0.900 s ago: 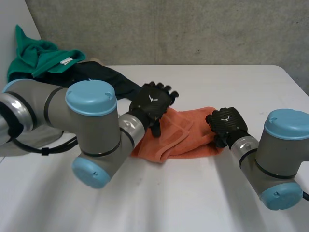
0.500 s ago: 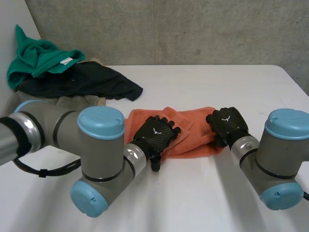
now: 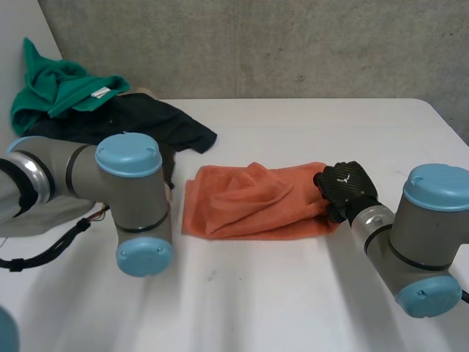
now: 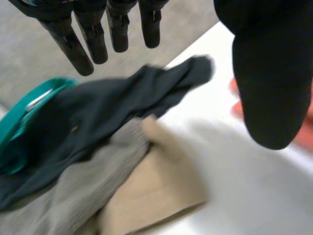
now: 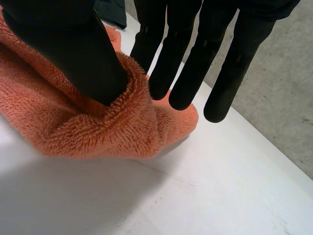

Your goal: Fold the laundry.

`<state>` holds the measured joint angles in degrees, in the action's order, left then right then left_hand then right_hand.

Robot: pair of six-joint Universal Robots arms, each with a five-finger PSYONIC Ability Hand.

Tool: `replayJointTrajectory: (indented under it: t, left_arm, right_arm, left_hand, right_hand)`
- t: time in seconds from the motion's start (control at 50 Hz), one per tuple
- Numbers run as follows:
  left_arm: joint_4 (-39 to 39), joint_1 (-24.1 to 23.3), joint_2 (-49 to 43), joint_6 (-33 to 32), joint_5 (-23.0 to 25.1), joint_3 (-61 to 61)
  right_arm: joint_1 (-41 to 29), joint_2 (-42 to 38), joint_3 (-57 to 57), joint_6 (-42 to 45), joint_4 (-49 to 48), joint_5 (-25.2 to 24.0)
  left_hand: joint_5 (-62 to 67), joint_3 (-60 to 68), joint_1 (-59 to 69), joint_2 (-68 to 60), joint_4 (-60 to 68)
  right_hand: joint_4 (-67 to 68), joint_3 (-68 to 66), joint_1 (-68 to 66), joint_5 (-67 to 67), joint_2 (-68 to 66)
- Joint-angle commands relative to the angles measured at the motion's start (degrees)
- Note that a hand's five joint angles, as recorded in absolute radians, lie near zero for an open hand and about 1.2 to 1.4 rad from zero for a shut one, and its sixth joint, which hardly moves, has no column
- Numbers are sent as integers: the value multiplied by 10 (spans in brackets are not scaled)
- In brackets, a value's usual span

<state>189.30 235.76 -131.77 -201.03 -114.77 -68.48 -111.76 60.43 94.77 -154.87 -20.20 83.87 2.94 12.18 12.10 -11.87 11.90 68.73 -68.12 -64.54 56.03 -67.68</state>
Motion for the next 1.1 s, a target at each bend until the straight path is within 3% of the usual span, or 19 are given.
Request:
replayJointTrajectory:
  t: [0.02, 0.12, 0.2, 0.32, 0.56, 0.72, 0.86, 0.92, 0.94, 0.96, 1.0, 1.04, 1.1]
  left_arm:
    - [19, -36, 38, 8, 80, -30]
    - [22, -67, 49, 18, 120, -42]
    - [23, -87, 56, 36, 194, -56]
    - [19, -99, 53, 61, 250, -52]
    - [1, -106, -1, 64, 265, -1]
    - [-15, -101, -51, 23, 252, 54]
    - [-16, -71, -112, -56, 212, 124]
    - [-10, -42, -144, -126, 143, 171]
    - [-7, -30, -150, -145, 111, 184]
    - [-7, -8, -157, -173, 43, 204]
    - [-10, 2, -156, -188, -12, 212]
    - [-11, -6, -137, -175, -22, 200]
    - [-10, -15, -111, -147, 2, 172]
  right_arm:
    - [0, 0, 2, 5, 2, -1]
    - [1, 1, 2, 5, 2, -1]
    - [0, 1, 3, 5, 2, -1]
    - [0, -1, 2, 9, 1, -1]
    - [1, -1, 3, 10, 1, -1]
    - [1, 0, 3, 9, 2, -1]
    - [5, 2, 5, 7, 2, -1]
    - [8, 3, 6, 7, 2, -3]
    - [8, 4, 6, 7, 2, -3]
    - [9, 3, 6, 9, 2, -5]
    - [10, 4, 6, 9, 2, -5]
    - [9, 3, 4, 9, 2, -6]
    - [8, 1, 3, 9, 2, -6]
  left_hand:
    - [-29, -22, -21, 19, -19]
    - [-29, -22, -21, 19, -19]
    - [-29, -22, -21, 19, -19]
    - [-29, -22, -21, 19, -19]
    - [-29, -22, -21, 19, -19]
    - [-29, -22, -21, 19, -19]
    - [-29, -22, -21, 19, -19]
    - [-29, -22, -21, 19, -19]
    - [-29, -22, -21, 19, -19]
    - [-29, -22, -21, 19, -19]
    - [-29, -22, -21, 19, -19]
    - [-29, -22, -21, 19, -19]
    - [-29, -22, -21, 19, -19]
  right_hand:
    - [113, -119, -155, 140, -123]
    - [113, -119, -155, 140, -123]
    - [113, -119, -155, 140, -123]
    - [113, -119, -155, 140, -123]
    - [113, -119, -155, 140, -123]
    - [113, -119, -155, 140, -123]
    - [113, -119, -155, 140, -123]
    - [113, -119, -155, 140, -123]
    - [113, -119, -155, 140, -123]
    - [113, -119, -155, 140, -123]
    - [113, -119, -155, 140, -123]
    - [113, -119, -155, 140, -123]
    - [113, -119, -155, 140, -123]
